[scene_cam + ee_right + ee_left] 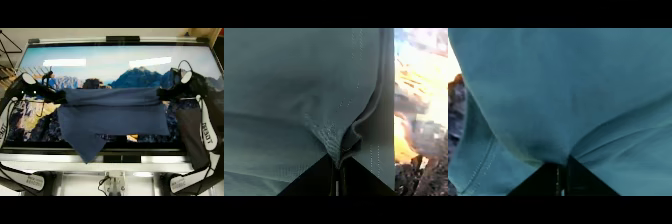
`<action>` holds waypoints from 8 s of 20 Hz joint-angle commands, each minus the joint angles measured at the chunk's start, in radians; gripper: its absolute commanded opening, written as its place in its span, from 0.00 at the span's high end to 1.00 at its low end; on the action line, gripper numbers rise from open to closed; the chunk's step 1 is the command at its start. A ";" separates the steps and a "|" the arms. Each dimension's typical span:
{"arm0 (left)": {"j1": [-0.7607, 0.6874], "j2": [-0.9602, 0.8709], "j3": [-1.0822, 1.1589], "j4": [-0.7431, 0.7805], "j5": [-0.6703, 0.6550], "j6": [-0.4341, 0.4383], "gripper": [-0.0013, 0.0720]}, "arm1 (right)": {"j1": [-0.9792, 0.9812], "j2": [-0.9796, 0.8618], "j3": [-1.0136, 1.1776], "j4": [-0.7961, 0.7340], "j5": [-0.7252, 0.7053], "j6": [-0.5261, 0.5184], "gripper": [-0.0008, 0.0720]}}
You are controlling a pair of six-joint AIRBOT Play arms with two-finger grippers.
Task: Fold the shirts.
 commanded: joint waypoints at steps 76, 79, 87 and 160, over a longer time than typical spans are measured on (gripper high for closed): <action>0.000 -0.141 0.179 -0.208 -0.087 -0.132 0.28 | -0.049 -0.055 0.006 0.020 -0.188 -0.002 0.19; -0.026 -0.128 0.245 -0.214 -0.159 -0.120 0.28 | -0.075 -0.093 0.006 0.195 -0.174 -0.006 0.19; -0.248 -0.102 0.260 -0.215 -0.012 -0.121 0.33 | -0.054 -0.127 0.021 0.288 -0.029 -0.121 0.90; -0.058 0.490 0.165 0.038 -0.174 -0.123 0.94 | -0.334 0.396 0.135 0.250 0.388 0.043 0.90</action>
